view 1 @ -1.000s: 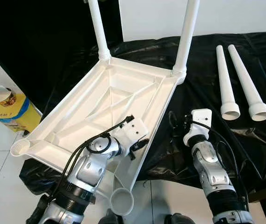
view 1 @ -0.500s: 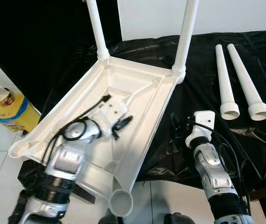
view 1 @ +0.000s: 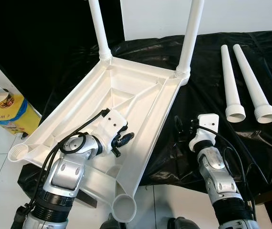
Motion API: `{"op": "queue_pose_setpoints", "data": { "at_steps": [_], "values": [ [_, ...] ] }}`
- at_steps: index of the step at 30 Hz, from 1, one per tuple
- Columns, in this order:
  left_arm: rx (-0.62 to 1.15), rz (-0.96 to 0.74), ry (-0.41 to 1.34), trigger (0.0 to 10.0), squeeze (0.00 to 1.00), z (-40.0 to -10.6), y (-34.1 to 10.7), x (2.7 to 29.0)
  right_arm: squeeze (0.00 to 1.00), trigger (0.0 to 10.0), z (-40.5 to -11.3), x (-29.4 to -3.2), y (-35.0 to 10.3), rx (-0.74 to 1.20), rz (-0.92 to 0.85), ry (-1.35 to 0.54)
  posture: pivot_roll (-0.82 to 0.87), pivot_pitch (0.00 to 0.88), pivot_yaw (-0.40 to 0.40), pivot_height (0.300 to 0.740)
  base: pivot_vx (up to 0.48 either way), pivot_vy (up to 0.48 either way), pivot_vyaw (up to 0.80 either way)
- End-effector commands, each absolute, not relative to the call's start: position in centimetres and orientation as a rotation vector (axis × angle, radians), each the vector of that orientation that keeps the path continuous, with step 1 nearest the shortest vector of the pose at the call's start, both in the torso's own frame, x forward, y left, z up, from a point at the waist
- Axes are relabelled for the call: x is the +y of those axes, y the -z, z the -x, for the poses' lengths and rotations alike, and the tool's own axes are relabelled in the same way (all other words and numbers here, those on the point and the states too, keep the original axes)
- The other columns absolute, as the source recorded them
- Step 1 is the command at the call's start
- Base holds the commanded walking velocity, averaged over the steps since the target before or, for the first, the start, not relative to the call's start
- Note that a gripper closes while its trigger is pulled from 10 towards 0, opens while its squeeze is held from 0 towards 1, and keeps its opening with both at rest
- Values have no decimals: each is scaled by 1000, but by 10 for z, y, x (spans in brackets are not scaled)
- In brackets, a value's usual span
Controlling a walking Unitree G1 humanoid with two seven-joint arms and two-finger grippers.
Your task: Building children table
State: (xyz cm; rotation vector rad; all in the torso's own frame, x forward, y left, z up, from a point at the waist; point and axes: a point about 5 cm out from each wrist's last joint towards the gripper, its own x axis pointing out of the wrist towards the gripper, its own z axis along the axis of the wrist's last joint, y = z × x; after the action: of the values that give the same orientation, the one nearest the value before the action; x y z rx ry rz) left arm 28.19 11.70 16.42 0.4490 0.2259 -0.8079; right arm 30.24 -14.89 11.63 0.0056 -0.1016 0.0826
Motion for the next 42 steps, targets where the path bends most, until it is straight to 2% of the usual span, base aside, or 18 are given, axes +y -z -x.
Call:
{"op": "queue_pose_setpoints", "data": {
  "at_steps": [1, 9, 42],
  "values": [
    [263, -462, 837, 10000, 0, -279, -159, 118, 0, 10000, -300, -148, -114, -87, -16, -87, 20, 106, 51, 740, 0, 0, 0],
    [297, -513, 874, 10000, 0, -274, -155, 124, 0, 10000, -300, -149, -115, -89, -18, -84, 14, 106, 51, 740, 0, 0, 0],
    [264, -488, 875, 10000, 0, -276, -157, 121, 0, 10000, -299, -139, -117, -88, -8, -139, -14, 72, 21, 740, 0, 0, 0]
  ]
}}
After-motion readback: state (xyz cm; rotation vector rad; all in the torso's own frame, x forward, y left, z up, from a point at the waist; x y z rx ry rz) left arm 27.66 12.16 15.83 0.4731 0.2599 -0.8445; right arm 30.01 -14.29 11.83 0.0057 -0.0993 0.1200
